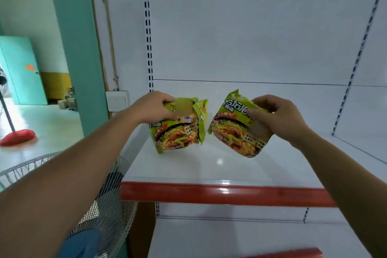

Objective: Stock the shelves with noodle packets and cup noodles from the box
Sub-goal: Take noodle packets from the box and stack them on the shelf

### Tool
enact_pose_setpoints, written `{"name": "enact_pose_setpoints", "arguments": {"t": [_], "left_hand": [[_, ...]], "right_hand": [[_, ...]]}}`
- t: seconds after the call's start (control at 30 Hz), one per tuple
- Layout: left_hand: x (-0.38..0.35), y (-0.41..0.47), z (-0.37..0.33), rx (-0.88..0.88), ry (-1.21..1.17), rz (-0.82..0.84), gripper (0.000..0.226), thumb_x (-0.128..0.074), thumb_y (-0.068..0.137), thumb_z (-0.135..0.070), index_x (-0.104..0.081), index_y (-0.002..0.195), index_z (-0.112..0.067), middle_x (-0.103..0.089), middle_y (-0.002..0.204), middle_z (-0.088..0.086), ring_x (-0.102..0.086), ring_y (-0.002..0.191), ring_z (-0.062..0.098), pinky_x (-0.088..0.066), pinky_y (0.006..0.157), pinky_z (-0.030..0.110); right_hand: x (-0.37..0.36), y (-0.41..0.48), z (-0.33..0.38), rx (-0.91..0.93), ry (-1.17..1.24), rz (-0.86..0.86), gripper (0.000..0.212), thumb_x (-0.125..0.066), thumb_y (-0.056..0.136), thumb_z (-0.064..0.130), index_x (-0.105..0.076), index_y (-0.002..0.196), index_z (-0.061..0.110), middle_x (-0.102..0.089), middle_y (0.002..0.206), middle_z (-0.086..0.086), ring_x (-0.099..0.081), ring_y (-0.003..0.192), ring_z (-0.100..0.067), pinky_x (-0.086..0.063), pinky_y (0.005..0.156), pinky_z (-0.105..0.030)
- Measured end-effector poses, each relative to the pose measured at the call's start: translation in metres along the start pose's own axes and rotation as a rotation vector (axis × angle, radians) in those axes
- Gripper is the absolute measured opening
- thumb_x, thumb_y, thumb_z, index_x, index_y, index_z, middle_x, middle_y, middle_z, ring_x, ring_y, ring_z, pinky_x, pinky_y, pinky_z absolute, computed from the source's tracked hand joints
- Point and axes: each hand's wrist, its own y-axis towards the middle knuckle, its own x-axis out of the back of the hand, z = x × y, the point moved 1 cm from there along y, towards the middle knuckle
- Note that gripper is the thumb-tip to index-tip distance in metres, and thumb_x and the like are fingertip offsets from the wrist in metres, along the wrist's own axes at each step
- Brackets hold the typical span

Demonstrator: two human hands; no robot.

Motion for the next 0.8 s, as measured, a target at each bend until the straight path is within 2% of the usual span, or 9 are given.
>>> {"name": "enact_pose_setpoints", "arguments": {"t": [0.13,0.2,0.3,0.4,0.43,0.5,0.63,0.7,0.8], "left_hand": [[-0.006,0.02,0.01,-0.043,-0.005,0.02,0.057,-0.08,0.076,-0.042,-0.064,0.129,-0.029,-0.067,0.12,-0.004,-0.059,0.098,0.014,-0.05,0.091,0.034],[-0.009,0.028,0.008,-0.074,0.039,0.056,0.065,-0.081,0.074,-0.046,-0.06,0.133,-0.03,-0.062,0.129,-0.007,-0.056,0.105,0.014,-0.048,0.095,0.035],[-0.017,0.038,0.002,-0.191,0.186,0.076,0.063,-0.076,0.076,-0.055,-0.058,0.134,-0.035,-0.058,0.136,-0.008,-0.053,0.115,0.015,-0.043,0.098,0.035],[-0.027,0.044,0.008,-0.28,0.314,0.008,0.071,-0.07,0.079,-0.06,-0.048,0.142,-0.036,-0.048,0.146,-0.008,-0.043,0.132,0.015,-0.032,0.109,0.037],[-0.031,0.043,0.014,-0.273,0.28,-0.035,0.075,-0.069,0.079,-0.061,-0.045,0.145,-0.034,-0.045,0.149,-0.008,-0.04,0.135,0.015,-0.029,0.111,0.037],[-0.04,0.038,0.028,-0.212,0.054,-0.16,0.075,-0.065,0.082,-0.061,-0.043,0.146,-0.03,-0.042,0.151,-0.007,-0.037,0.136,0.013,-0.028,0.111,0.036],[-0.057,0.013,0.044,0.086,-0.589,-0.387,0.046,-0.052,0.097,-0.049,-0.052,0.137,-0.026,-0.051,0.135,-0.009,-0.047,0.123,0.009,-0.036,0.097,0.028],[-0.063,0.001,0.049,0.122,-0.65,-0.362,0.052,-0.049,0.095,-0.054,-0.052,0.137,-0.023,-0.055,0.133,-0.007,-0.05,0.121,0.01,-0.038,0.095,0.027],[-0.072,-0.014,0.057,0.078,-0.742,-0.224,0.081,-0.059,0.075,-0.076,-0.05,0.138,-0.026,-0.056,0.134,-0.006,-0.052,0.124,0.012,-0.044,0.099,0.029]], "right_hand": [[-0.002,0.008,0.0,0.027,-0.108,0.111,0.013,-0.077,0.081,0.036,-0.07,0.091,0.034,-0.072,0.089,0.012,-0.07,0.081,-0.011,-0.058,0.07,-0.033],[-0.01,0.014,0.002,0.052,-0.144,0.199,0.013,-0.077,0.08,0.037,-0.071,0.091,0.035,-0.072,0.087,0.013,-0.069,0.081,-0.008,-0.058,0.071,-0.032],[-0.031,0.022,0.007,0.086,-0.179,0.319,0.013,-0.077,0.08,0.039,-0.072,0.092,0.035,-0.072,0.086,0.017,-0.068,0.081,-0.002,-0.059,0.073,-0.029],[-0.053,0.031,0.007,0.127,-0.17,0.365,0.016,-0.078,0.079,0.038,-0.073,0.094,0.035,-0.072,0.09,0.018,-0.068,0.085,-0.001,-0.057,0.078,-0.028],[-0.058,0.033,0.007,0.136,-0.158,0.369,0.018,-0.079,0.078,0.038,-0.073,0.095,0.035,-0.073,0.092,0.017,-0.068,0.086,-0.002,-0.057,0.08,-0.028],[-0.068,0.04,0.008,0.145,-0.134,0.378,0.021,-0.079,0.078,0.038,-0.073,0.098,0.034,-0.073,0.095,0.015,-0.068,0.088,-0.004,-0.057,0.081,-0.028],[-0.091,0.049,0.012,0.165,-0.105,0.389,0.028,-0.08,0.077,0.04,-0.074,0.103,0.032,-0.07,0.098,0.017,-0.066,0.09,-0.004,-0.055,0.085,-0.029],[-0.104,0.052,0.017,0.189,-0.116,0.39,0.03,-0.08,0.077,0.041,-0.075,0.105,0.03,-0.069,0.097,0.017,-0.064,0.091,-0.004,-0.054,0.087,-0.03],[-0.123,0.057,0.023,0.21,-0.132,0.4,0.03,-0.08,0.077,0.042,-0.075,0.104,0.029,-0.071,0.1,0.012,-0.065,0.095,-0.01,-0.053,0.089,-0.034]]}}
